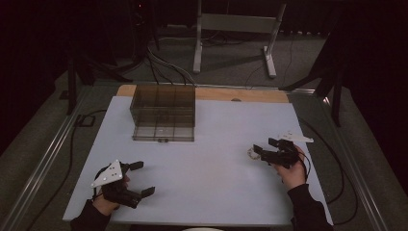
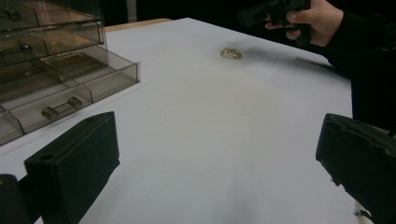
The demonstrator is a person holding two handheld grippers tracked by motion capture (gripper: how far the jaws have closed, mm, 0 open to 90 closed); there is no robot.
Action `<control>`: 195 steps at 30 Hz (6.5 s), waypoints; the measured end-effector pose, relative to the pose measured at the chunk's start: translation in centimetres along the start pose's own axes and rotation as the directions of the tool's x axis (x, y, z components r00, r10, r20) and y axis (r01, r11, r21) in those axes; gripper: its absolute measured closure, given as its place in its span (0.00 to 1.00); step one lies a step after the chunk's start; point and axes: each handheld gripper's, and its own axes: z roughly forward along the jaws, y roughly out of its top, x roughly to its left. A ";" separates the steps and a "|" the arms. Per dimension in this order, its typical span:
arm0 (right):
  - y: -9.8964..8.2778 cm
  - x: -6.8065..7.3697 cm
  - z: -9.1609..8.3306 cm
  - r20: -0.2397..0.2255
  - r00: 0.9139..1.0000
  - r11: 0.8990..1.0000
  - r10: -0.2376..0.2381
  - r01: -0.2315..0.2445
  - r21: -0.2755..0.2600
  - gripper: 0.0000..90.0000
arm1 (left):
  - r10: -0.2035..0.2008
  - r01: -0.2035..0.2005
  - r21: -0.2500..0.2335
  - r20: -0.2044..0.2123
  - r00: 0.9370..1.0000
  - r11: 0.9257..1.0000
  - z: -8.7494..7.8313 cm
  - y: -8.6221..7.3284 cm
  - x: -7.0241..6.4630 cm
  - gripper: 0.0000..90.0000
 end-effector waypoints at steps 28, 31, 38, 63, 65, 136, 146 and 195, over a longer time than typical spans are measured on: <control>-1.4 -1.2 3.2 0.063 0.998 0.985 -0.014 0.003 0.174 0.95 | 0.003 -0.003 0.005 -0.001 1.000 1.000 0.0 -0.1 0.0 0.01; -1.3 -1.1 3.2 0.060 0.998 0.984 -0.022 0.010 0.178 0.96 | 0.000 0.000 0.001 -0.001 1.000 1.000 0.0 0.0 0.0 0.01; -1.2 -0.7 2.9 0.062 0.997 0.983 -0.049 0.038 0.177 0.97 | 0.001 -0.001 0.000 -0.002 1.000 1.000 0.0 0.0 0.0 0.01; 1.1 3.7 3.5 -0.039 0.995 0.987 -0.092 0.096 0.130 0.97 | -0.001 0.001 0.002 -0.003 1.000 1.000 0.0 -0.1 0.0 0.01; 1.4 4.5 4.0 -0.054 0.993 0.985 -0.106 0.112 0.132 0.97 | -0.002 0.002 0.000 -0.002 1.000 1.000 0.0 -0.1 0.0 0.01; 10.2 23.4 20.9 -0.247 0.963 0.984 -0.110 0.141 0.110 0.97 | 0.000 0.000 -0.007 0.012 1.000 1.000 -0.1 -0.1 0.0 0.01; 10.3 24.9 23.2 -0.246 0.965 0.984 -0.092 0.126 0.124 0.97 | -0.001 0.001 -0.009 0.016 1.000 1.000 -0.1 -0.1 0.1 0.01; 8.0 17.7 13.9 -0.362 0.931 0.995 -0.048 0.075 0.060 0.18 | 0.004 -0.004 0.008 0.019 1.000 1.000 0.3 -0.1 0.1 0.01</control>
